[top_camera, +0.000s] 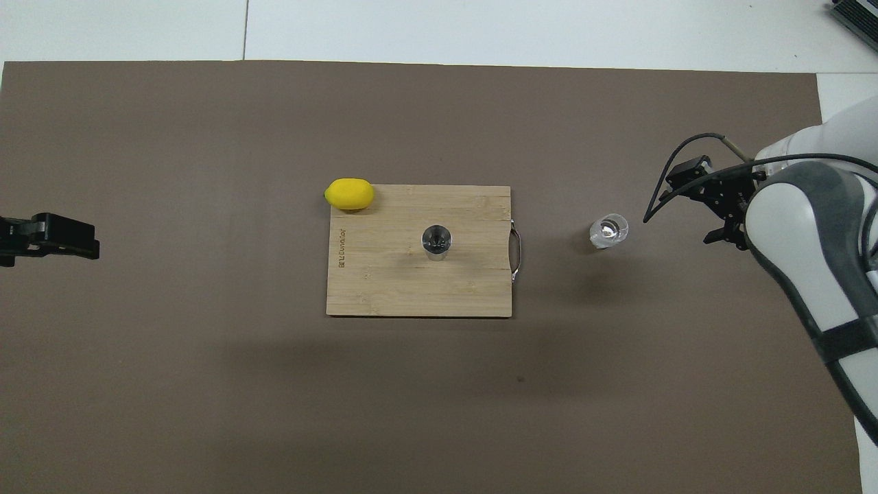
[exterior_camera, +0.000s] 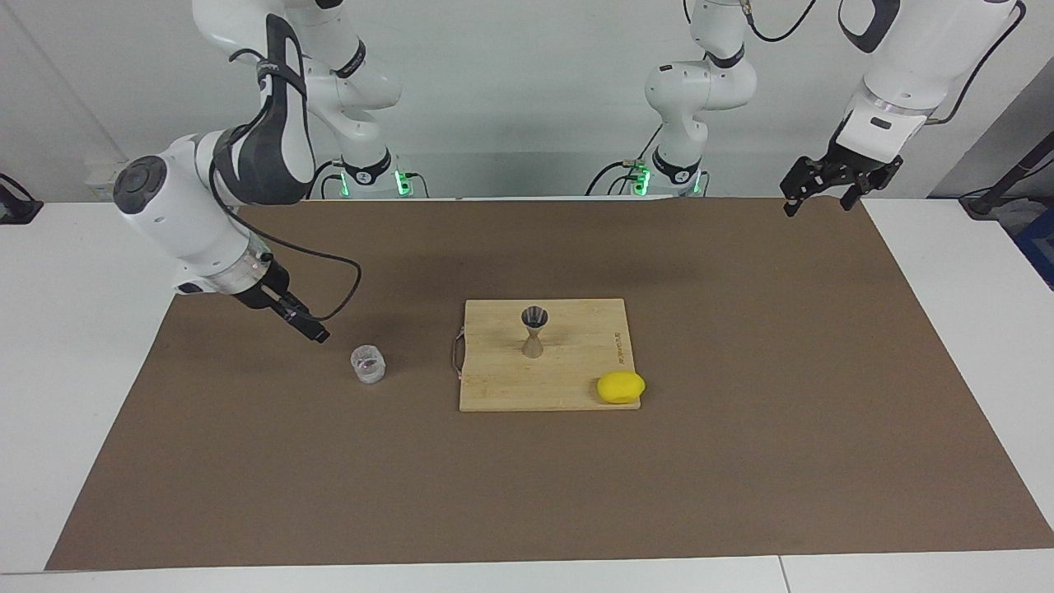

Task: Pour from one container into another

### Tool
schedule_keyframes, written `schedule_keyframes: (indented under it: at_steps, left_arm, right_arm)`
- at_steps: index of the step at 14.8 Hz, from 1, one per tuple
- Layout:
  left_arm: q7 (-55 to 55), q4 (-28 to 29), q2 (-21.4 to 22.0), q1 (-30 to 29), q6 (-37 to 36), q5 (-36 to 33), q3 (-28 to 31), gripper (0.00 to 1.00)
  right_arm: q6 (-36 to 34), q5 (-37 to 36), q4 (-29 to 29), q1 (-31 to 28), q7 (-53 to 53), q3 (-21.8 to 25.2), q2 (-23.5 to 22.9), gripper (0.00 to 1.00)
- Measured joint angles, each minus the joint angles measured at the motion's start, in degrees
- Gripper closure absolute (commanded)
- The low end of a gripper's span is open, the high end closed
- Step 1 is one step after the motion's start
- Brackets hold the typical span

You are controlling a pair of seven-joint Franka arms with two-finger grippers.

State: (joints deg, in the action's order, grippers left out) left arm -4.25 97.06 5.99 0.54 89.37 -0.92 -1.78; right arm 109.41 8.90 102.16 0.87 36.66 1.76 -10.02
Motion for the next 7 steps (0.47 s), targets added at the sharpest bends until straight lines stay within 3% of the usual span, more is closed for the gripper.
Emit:
schedule_keyframes:
  at_steps: [4, 7]
  left_arm:
    - [0.0, 0.0, 0.0, 0.0, 0.1, 0.0, 0.0, 0.00]
    - [0.0, 0.0, 0.0, 0.0, 0.1, 0.0, 0.0, 0.00]
  right_arm:
    - [-0.1, -8.2, -0.7, 3.1, -7.7, -0.1, 4.3, 0.00]
    - [-1.7, -9.9, -0.7, 3.2, -15.0, 0.1, 7.4, 0.00]
